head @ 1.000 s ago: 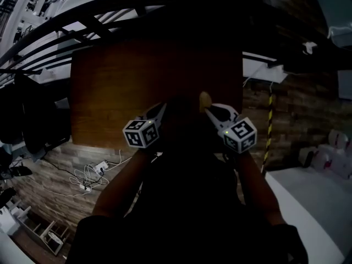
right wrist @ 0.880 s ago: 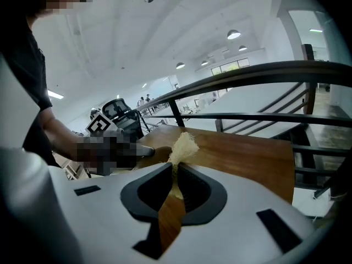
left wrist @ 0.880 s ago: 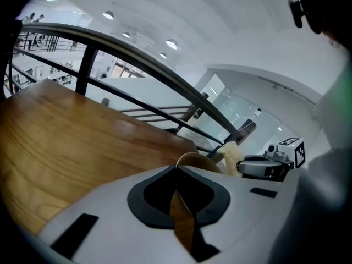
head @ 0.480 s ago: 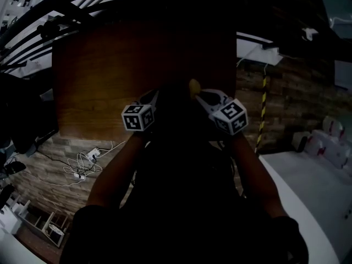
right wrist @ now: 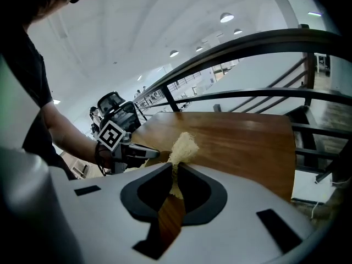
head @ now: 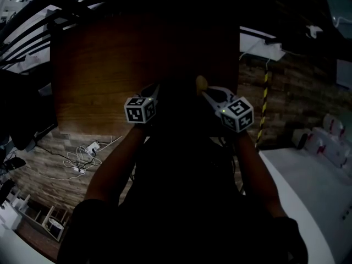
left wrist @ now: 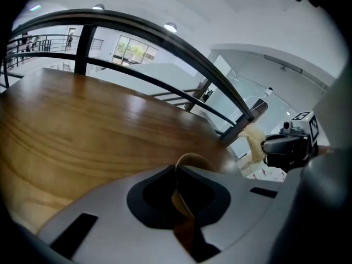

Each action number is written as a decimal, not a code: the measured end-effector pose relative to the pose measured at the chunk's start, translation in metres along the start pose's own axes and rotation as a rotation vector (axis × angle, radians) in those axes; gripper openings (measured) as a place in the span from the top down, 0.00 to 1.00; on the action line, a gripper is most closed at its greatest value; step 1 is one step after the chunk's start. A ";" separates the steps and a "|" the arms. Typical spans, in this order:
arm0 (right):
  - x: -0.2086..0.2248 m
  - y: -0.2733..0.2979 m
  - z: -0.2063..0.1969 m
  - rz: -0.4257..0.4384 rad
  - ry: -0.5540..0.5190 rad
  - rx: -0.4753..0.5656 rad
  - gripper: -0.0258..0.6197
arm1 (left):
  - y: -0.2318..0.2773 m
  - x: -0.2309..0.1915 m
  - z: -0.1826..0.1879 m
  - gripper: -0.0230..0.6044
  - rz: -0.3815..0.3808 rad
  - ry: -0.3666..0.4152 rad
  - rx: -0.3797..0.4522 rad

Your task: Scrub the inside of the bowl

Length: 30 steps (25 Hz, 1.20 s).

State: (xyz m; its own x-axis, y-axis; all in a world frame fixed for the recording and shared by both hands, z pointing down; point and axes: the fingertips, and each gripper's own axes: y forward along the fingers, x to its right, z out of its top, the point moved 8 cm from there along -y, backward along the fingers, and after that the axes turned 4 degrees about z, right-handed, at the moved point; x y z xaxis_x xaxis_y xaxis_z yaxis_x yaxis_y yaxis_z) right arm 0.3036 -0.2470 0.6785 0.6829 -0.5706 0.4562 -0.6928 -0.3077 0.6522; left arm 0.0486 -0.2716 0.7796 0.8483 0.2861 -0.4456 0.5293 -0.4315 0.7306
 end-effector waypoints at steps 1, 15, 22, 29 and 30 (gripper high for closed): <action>0.000 -0.002 -0.001 -0.009 -0.008 -0.005 0.89 | 0.000 -0.001 -0.001 0.95 0.001 -0.001 0.004; -0.026 -0.021 0.012 -0.049 -0.059 0.054 0.89 | -0.051 0.002 0.007 0.82 -0.006 0.036 0.102; -0.075 -0.017 0.012 -0.049 -0.108 0.099 0.90 | -0.116 0.008 -0.002 0.97 0.003 0.135 0.140; -0.151 -0.008 0.014 -0.063 -0.164 0.166 0.90 | -0.209 0.010 -0.015 0.97 -0.101 0.194 0.209; -0.163 -0.007 0.013 -0.063 -0.167 0.175 0.90 | -0.223 0.009 -0.018 0.97 -0.113 0.207 0.219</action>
State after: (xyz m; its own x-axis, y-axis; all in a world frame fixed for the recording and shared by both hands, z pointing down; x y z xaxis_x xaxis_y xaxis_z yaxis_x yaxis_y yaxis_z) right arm 0.1939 -0.1619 0.5917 0.6884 -0.6596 0.3017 -0.6894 -0.4656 0.5550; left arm -0.0619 -0.1573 0.6224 0.7746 0.5009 -0.3861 0.6297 -0.5546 0.5439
